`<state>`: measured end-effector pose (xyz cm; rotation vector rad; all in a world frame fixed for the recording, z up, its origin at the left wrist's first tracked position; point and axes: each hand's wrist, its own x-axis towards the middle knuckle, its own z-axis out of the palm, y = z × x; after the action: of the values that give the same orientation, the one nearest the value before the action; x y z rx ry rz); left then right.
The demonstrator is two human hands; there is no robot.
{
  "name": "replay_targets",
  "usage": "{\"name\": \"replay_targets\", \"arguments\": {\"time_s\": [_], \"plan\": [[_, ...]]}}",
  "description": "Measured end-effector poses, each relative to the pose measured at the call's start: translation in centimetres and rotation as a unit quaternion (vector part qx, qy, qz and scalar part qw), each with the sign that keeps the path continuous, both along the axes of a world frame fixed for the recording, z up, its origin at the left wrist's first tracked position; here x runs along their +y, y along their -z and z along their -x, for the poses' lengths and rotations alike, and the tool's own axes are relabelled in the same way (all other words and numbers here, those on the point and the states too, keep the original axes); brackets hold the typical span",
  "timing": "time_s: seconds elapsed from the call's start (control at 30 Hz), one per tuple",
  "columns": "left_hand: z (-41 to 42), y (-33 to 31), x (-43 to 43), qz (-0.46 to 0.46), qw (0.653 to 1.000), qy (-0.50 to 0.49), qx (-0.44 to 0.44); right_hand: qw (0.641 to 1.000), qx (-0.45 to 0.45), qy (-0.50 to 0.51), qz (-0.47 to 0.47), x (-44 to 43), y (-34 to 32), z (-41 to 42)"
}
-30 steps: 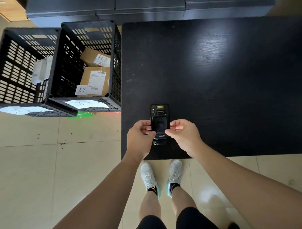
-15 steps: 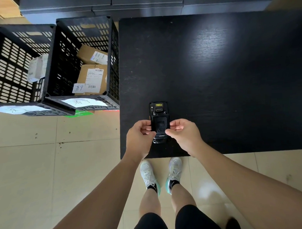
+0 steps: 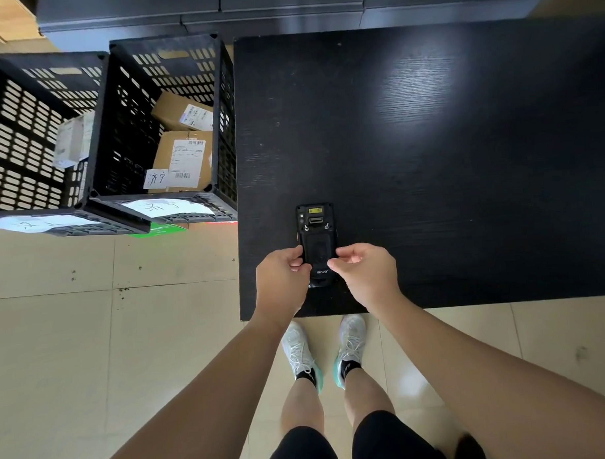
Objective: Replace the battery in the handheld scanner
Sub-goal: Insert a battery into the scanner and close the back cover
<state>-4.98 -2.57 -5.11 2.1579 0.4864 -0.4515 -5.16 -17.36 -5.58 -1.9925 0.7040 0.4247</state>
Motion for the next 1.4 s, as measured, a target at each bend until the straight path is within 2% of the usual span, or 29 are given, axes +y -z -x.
{"name": "replay_targets", "arguments": {"time_s": [0.13,0.23,0.63,0.9,0.97,1.07,1.17,1.23,1.3,1.4], "plan": [[-1.3,-0.3,-0.3,-0.002,0.998,-0.063,-0.012,0.999,0.015,0.043,-0.008,0.0,-0.3,-1.3],[-2.9,0.2,-0.5,0.018,0.995,-0.093,0.001,0.999,0.031,0.027,0.001,0.4,-0.5,-3.0],[-5.4,1.3,-0.7,0.010,0.995,-0.097,0.038,0.999,0.032,-0.009,0.019,0.6,-0.5,-4.7],[-5.4,1.1,0.3,0.064,0.993,-0.079,0.055,0.998,0.057,-0.002,-0.009,0.5,-0.4,-4.8],[-5.6,1.1,0.9,0.048,0.998,-0.027,0.038,0.998,0.055,-0.002,-0.011,0.5,-0.3,-4.8],[-6.5,0.4,2.4,-0.015,0.989,0.137,-0.045,0.999,0.051,0.000,-0.004,0.6,0.2,-4.8],[-8.4,0.4,3.8,-0.064,0.925,0.358,-0.107,0.999,0.047,0.000,0.000,0.6,0.4,-4.7],[-9.9,0.4,4.2,-0.098,0.874,0.461,-0.122,0.999,0.042,0.000,0.002,0.5,0.6,-4.6],[-11.3,0.2,4.1,-0.121,0.830,0.528,-0.134,0.999,0.037,-0.002,0.006,0.5,0.8,-4.6],[-12.6,0.1,4.1,-0.132,0.786,0.586,-0.145,0.999,0.036,-0.001,0.010,0.6,0.9,-4.6]]}}
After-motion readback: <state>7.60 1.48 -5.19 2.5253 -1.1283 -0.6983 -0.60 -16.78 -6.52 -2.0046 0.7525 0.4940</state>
